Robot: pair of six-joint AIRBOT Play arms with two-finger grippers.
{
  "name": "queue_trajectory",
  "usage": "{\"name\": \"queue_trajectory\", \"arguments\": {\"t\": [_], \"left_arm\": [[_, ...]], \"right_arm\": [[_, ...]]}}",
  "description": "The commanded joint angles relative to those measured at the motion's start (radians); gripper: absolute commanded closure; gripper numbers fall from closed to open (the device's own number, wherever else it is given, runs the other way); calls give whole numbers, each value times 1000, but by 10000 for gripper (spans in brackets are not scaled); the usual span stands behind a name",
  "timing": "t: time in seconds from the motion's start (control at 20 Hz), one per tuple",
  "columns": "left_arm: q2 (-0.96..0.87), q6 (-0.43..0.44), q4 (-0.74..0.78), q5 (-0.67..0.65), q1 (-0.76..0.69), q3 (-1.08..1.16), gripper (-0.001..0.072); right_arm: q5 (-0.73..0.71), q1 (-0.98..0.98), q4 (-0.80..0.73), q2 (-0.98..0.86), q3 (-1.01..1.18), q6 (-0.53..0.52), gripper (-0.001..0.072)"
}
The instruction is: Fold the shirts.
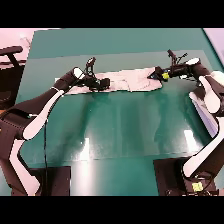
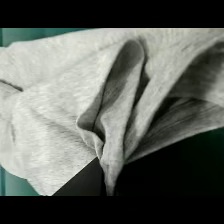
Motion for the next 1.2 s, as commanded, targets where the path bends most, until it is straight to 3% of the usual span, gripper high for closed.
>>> {"name": "queue_trajectory", "arguments": {"t": [0.0, 0.45, 0.8, 0.95, 1.15], "left_arm": [[-1, -4, 0, -13, -8, 1, 689], [-30, -5, -43, 35, -180, 2, 689], [-32, -1, -109, 111, -283, 2, 689], [-31, -1, -109, 70, -259, 2, 687], [-11, 90, -108, -110, -166, 31, 687]], "right_arm": [[28, 10, 10, 90, 1, 6, 699], [106, 44, 12, 388, 1, 78, 699], [1, 288, 0, 412, -1, 166, 700], [-63, 391, -26, 387, -1, 215, 700], [-114, 443, -157, 410, -1, 280, 700]]}}
